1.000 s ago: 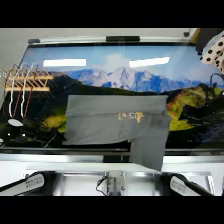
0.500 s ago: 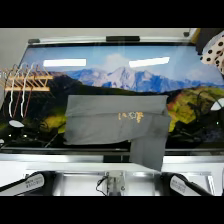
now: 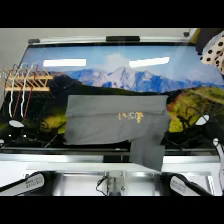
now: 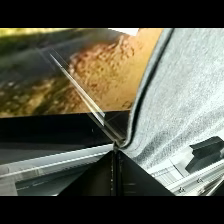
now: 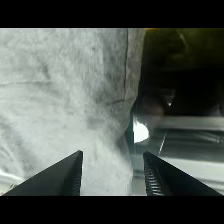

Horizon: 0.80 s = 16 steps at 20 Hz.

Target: Fold the shirts.

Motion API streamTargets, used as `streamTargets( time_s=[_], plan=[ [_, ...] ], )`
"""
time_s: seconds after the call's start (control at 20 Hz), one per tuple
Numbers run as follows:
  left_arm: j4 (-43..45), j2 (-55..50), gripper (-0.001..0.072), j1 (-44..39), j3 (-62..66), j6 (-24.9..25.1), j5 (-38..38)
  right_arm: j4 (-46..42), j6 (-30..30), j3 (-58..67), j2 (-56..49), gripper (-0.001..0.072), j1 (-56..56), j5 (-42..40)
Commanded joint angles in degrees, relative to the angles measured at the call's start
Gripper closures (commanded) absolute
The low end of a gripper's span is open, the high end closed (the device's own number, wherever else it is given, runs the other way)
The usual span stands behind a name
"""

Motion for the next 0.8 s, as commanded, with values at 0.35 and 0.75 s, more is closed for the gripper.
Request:
streamTargets(
  time_s=[0.35, 0.75],
  plan=[
    [-0.63, 0.57, 0.0679, 0.07, 2.34, 4.63, -0.57, 6.78, -6.82, 0.9, 2.14, 0.0653, 5.14, -0.74],
    [-3.61, -3.39, 0.068, -2.84, 25.88, -4.24, 4.04, 7.28, 6.05, 23.41, -1.49, 0.0655, 6.95, -13.79]
  ],
)
